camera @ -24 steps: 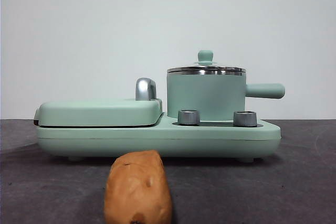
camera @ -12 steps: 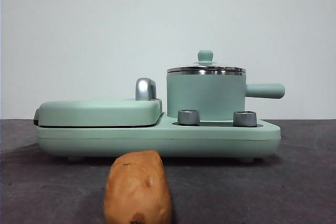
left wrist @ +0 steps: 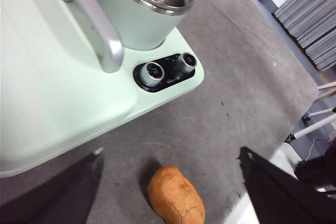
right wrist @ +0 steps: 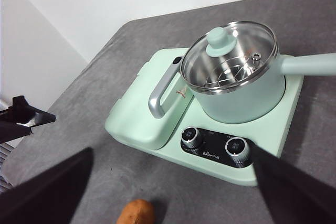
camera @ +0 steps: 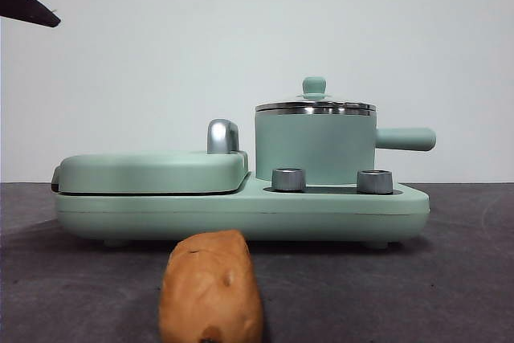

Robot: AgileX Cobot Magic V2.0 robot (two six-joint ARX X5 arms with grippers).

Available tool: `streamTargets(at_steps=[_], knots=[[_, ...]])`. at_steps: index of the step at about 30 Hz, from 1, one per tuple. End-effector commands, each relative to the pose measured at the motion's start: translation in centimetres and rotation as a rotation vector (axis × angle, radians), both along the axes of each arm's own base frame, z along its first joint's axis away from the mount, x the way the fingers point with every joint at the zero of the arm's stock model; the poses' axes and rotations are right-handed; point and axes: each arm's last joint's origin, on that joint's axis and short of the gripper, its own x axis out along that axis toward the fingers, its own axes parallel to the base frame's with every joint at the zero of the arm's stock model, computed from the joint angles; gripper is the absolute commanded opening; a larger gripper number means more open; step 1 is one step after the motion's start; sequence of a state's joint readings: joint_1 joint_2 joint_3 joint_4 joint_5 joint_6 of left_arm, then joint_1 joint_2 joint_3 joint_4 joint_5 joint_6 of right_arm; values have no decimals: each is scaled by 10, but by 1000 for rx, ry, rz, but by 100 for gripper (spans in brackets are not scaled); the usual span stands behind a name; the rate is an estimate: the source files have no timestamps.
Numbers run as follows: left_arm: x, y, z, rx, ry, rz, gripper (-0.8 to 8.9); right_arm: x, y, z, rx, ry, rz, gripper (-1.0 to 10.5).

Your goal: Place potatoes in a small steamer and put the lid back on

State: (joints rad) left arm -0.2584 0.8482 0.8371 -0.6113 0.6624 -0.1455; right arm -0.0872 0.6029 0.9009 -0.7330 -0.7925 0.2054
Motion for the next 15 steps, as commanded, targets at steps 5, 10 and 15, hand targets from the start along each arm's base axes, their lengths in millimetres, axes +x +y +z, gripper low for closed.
streamTargets(at_steps=[5,10,15], knots=[[28,-22,17,4,8,-80,442,-2,0,1,-9,17,9,528],[67,-54,37,44,12,-153,442,-4,0,-3,-20,51,17,528],[110,-96,54,173,18,-210,441,-5,1,-4,-18,70,17,528]])
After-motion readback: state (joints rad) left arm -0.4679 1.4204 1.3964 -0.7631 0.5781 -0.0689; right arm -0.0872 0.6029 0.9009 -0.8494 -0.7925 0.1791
